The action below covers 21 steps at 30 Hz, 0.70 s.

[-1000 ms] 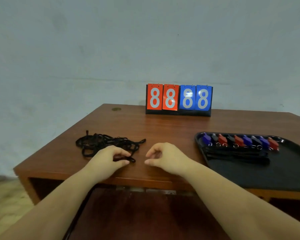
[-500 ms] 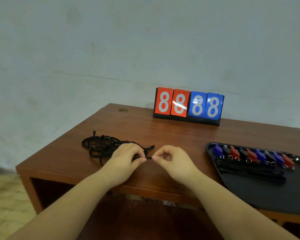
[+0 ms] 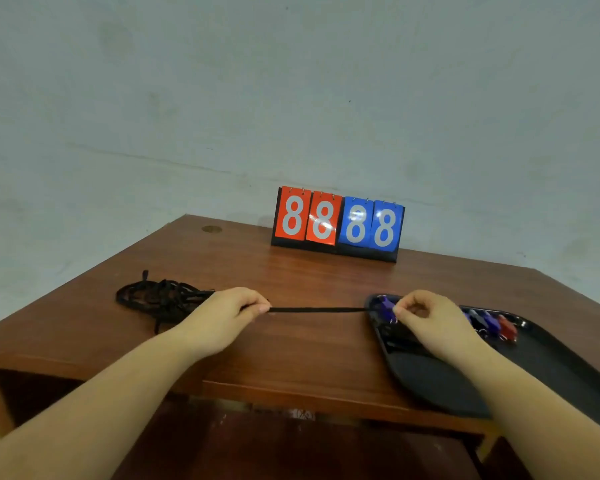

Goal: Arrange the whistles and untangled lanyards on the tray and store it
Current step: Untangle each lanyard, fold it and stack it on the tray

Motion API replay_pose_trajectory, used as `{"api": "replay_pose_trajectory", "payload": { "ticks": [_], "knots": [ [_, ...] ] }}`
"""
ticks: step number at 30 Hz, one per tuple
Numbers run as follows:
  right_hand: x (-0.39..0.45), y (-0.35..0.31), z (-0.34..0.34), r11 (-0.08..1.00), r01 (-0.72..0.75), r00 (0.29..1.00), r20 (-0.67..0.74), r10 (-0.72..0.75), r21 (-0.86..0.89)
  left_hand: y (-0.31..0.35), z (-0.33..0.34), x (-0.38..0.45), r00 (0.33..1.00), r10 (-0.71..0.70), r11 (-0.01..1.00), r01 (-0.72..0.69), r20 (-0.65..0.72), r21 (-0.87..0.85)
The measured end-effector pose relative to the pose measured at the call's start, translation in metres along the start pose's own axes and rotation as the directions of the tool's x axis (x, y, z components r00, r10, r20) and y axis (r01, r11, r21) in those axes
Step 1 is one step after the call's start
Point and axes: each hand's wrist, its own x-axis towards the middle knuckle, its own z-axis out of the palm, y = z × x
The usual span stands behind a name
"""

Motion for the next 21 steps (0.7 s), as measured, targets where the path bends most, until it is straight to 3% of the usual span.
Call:
{"api": "replay_pose_trajectory", "payload": {
  "ticks": [6, 10, 13, 21],
  "knots": [
    [-0.018, -0.045, 0.020, 0.962, 0.265, 0.941, 0.203, -0.271, 0.057, 0.039, 0.018, 0.009, 0.991, 0.131, 0.991, -0.131, 0.016, -0.022],
    [-0.025, -0.069, 0.038, 0.956, 0.236, 0.885, 0.368, -0.286, 0.175, 0.052, 0.017, 0.011, 0.987, 0.163, 0.984, -0.164, -0.009, -0.065],
    [-0.025, -0.067, 0.032, 0.963, 0.180, 0.915, 0.324, -0.239, 0.201, 0.043, 0.010, 0.009, 0.992, 0.128, 0.992, -0.128, -0.014, -0.009],
    [-0.019, -0.027, -0.014, 0.987, 0.152, 0.968, 0.197, -0.158, 0.045, 0.020, -0.009, -0.001, 1.000, -0.020, 0.998, 0.020, -0.006, 0.067]
  ]
}}
